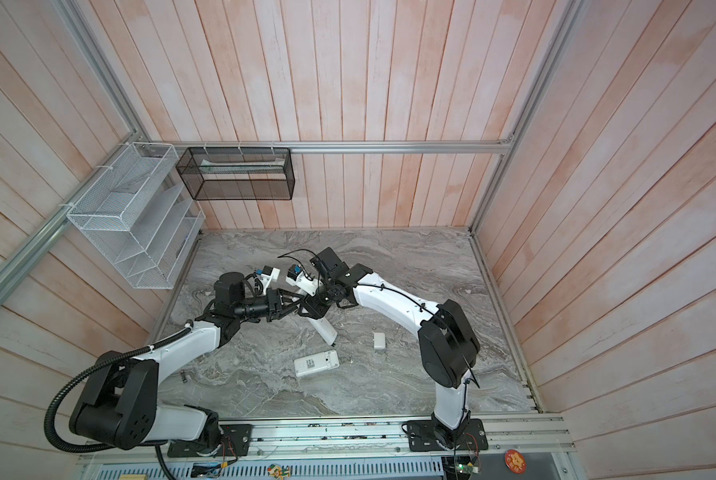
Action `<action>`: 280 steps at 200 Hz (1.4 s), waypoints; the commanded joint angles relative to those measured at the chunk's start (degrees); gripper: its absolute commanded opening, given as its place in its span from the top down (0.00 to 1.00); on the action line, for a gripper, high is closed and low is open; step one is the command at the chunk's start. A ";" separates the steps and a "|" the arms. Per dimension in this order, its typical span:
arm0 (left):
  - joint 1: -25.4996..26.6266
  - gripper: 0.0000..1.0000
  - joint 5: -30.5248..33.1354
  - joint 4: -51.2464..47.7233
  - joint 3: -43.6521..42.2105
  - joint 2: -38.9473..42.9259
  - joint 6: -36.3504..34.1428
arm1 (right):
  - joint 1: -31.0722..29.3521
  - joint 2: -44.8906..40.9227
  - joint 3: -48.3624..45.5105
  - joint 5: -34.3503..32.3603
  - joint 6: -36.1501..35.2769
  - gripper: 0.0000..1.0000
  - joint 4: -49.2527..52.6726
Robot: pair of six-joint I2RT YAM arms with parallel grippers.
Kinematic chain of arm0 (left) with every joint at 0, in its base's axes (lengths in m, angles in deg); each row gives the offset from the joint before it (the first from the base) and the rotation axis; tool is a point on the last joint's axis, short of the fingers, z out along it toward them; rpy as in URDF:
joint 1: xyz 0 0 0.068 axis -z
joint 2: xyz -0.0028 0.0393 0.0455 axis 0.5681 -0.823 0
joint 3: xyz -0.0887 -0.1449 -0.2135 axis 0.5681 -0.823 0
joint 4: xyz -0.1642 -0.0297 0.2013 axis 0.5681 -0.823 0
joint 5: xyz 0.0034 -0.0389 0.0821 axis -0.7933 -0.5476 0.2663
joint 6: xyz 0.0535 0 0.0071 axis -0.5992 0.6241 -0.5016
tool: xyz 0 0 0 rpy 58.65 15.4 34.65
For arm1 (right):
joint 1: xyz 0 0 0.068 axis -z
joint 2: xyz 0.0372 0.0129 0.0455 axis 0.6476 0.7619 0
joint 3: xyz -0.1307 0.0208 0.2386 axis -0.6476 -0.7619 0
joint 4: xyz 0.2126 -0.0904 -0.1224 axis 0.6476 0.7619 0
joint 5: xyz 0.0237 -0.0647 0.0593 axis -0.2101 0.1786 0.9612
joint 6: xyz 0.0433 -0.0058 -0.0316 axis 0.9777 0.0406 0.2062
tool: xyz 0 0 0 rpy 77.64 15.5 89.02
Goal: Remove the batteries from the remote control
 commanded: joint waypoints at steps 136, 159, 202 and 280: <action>0.62 0.93 5.97 -10.30 4.48 -2.79 -8.61 | 4.69 -4.61 7.19 -0.04 7.71 0.30 6.02; 0.66 0.93 8.67 -10.63 3.53 -2.37 -9.43 | 9.16 -10.44 1.05 4.46 18.66 0.28 2.46; 0.88 0.93 16.78 -5.55 -2.49 2.10 -4.88 | 17.82 -19.64 -16.98 15.90 41.64 0.28 -3.68; 0.92 0.93 12.30 -1.81 -0.70 1.78 -1.17 | 9.75 -26.43 -25.71 2.72 7.91 0.20 -8.48</action>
